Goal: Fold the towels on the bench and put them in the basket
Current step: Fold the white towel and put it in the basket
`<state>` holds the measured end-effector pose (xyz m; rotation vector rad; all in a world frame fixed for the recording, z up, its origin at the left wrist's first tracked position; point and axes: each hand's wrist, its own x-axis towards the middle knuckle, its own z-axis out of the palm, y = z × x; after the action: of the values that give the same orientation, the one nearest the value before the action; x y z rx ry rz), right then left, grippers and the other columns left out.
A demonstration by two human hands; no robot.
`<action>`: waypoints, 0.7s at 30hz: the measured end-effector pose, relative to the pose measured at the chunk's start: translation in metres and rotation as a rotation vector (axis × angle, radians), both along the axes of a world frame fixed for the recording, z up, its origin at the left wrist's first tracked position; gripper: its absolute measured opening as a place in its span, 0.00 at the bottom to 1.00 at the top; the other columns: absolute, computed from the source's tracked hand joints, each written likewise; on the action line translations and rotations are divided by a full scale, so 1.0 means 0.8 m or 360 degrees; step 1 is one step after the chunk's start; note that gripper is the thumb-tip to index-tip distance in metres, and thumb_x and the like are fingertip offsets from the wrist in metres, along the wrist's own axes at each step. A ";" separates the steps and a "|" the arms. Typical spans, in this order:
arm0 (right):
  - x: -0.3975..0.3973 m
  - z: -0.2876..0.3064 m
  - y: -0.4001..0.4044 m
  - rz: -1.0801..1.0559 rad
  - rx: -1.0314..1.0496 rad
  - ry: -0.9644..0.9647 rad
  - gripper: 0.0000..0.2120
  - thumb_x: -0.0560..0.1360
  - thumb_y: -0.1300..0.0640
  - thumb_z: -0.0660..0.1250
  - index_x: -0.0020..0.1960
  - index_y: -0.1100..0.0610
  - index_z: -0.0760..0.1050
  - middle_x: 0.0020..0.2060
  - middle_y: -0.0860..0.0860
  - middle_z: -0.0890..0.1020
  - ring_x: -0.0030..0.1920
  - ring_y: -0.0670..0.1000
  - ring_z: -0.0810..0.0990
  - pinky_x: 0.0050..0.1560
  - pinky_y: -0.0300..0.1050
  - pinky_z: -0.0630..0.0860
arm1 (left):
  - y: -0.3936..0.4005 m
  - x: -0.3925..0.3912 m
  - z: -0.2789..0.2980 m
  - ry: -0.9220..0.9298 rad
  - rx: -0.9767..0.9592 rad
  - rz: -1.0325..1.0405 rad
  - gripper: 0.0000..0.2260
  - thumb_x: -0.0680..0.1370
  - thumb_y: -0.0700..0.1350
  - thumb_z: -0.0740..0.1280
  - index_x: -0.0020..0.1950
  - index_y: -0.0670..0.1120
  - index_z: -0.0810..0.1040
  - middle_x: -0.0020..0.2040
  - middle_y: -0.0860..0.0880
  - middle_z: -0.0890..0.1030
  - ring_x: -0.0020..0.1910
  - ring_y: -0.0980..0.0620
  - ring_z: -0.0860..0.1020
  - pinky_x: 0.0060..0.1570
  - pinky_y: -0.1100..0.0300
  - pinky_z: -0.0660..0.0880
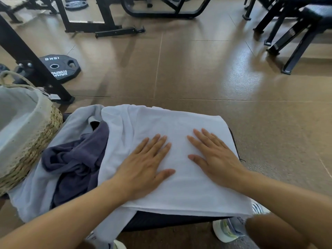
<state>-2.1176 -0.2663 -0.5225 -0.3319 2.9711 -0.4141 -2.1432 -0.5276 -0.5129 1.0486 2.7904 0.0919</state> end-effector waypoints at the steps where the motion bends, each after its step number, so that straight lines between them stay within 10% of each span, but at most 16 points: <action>1: 0.001 0.001 0.002 -0.0011 0.0007 0.0010 0.43 0.73 0.26 0.29 0.82 0.43 0.50 0.82 0.43 0.48 0.80 0.42 0.40 0.78 0.39 0.36 | -0.001 0.001 0.001 -0.0015 0.0006 -0.0006 0.38 0.79 0.70 0.38 0.83 0.51 0.45 0.83 0.52 0.42 0.81 0.54 0.37 0.77 0.55 0.36; 6: 0.014 0.015 -0.006 -0.0003 -0.0003 0.0035 0.40 0.76 0.28 0.37 0.81 0.45 0.56 0.82 0.46 0.53 0.82 0.47 0.46 0.79 0.40 0.39 | -0.009 0.002 0.020 -0.0192 0.0087 -0.0030 0.35 0.80 0.69 0.44 0.83 0.54 0.47 0.82 0.56 0.41 0.79 0.61 0.35 0.73 0.66 0.29; 9: 0.040 0.032 -0.031 0.0199 -0.0119 0.0135 0.30 0.80 0.32 0.49 0.73 0.46 0.71 0.77 0.47 0.68 0.78 0.50 0.61 0.77 0.47 0.59 | -0.022 0.003 0.022 -0.0237 0.0221 -0.0029 0.31 0.81 0.64 0.43 0.83 0.54 0.54 0.83 0.56 0.47 0.79 0.62 0.37 0.71 0.70 0.29; 12: 0.068 0.047 -0.058 0.0525 -0.0209 0.0266 0.20 0.79 0.35 0.60 0.60 0.46 0.80 0.61 0.45 0.79 0.63 0.49 0.74 0.61 0.46 0.75 | -0.039 0.006 0.028 -0.0192 0.0557 0.0042 0.23 0.83 0.54 0.50 0.75 0.50 0.71 0.77 0.53 0.69 0.79 0.58 0.56 0.74 0.73 0.42; 15: 0.087 0.048 -0.082 0.0745 -0.0174 0.0192 0.20 0.77 0.32 0.63 0.57 0.46 0.79 0.51 0.43 0.79 0.52 0.48 0.76 0.50 0.44 0.73 | -0.052 0.009 0.051 -0.0169 0.0670 0.0105 0.12 0.84 0.49 0.60 0.61 0.51 0.81 0.58 0.55 0.83 0.59 0.59 0.76 0.65 0.71 0.66; 18: 0.095 0.041 -0.099 0.0766 -0.0023 0.0173 0.20 0.74 0.33 0.65 0.56 0.46 0.76 0.48 0.45 0.77 0.48 0.50 0.75 0.44 0.46 0.73 | -0.058 0.014 0.069 -0.0403 0.0613 0.0108 0.16 0.82 0.59 0.59 0.49 0.54 0.83 0.39 0.59 0.84 0.41 0.59 0.81 0.47 0.58 0.77; 21: 0.091 0.041 -0.106 0.0724 -0.0036 0.0187 0.12 0.75 0.41 0.65 0.53 0.47 0.75 0.46 0.45 0.76 0.46 0.51 0.74 0.41 0.47 0.73 | -0.061 0.023 0.075 -0.0533 0.0484 0.0040 0.19 0.79 0.65 0.57 0.49 0.56 0.83 0.41 0.60 0.83 0.43 0.60 0.80 0.46 0.57 0.76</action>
<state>-2.0446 -0.3513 -0.4899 -1.0371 2.8716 -0.3809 -2.1251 -0.5764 -0.4529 0.9518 2.5313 0.6496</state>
